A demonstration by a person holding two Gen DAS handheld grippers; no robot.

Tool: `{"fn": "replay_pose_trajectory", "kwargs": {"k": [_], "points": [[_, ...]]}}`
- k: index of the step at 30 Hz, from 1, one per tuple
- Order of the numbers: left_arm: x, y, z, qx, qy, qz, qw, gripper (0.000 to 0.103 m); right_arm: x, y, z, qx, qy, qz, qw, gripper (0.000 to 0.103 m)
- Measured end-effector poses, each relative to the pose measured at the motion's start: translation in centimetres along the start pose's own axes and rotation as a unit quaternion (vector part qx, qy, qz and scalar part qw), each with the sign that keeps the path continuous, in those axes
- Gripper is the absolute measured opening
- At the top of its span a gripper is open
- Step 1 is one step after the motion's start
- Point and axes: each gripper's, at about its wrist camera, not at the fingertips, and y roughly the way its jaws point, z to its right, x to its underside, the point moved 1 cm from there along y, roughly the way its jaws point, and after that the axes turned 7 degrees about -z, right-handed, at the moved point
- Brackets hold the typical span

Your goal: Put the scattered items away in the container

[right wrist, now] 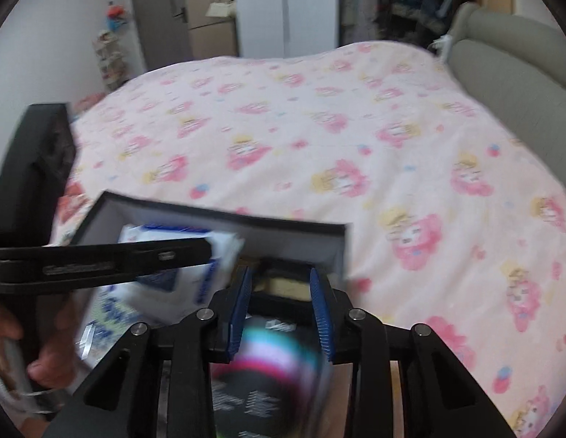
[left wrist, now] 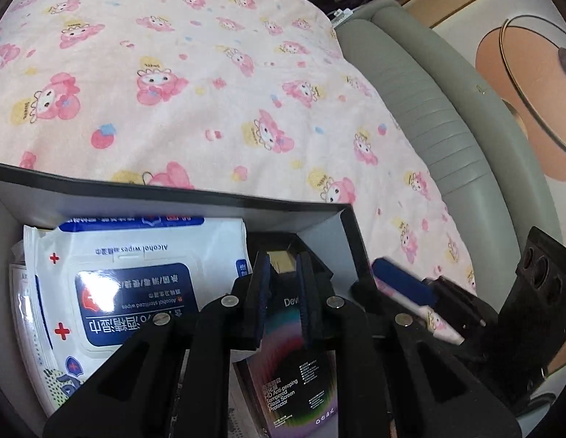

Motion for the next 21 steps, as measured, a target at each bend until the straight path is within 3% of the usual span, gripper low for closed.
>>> {"fn": "replay_pose_trajectory", "kwargs": {"k": [7,18,21], "points": [[-0.3,3.3,1.6,0.040,0.008,-0.039,0.9984,0.012,1.7,3.3,0.8,-0.013,0.014,-0.064,0.998,0.029],[-2.2,5.3,2.8,0.038,0.029,-0.048,0.9977,0.012,1.9,2.1,0.4,0.003,0.015,-0.048,0.999,0.029],[-2.6,5.9,3.1,0.035,0.033,-0.052,0.9975,0.012,1.6,0.7,1.1,0.029,0.028,-0.024,0.999,0.029]]}}
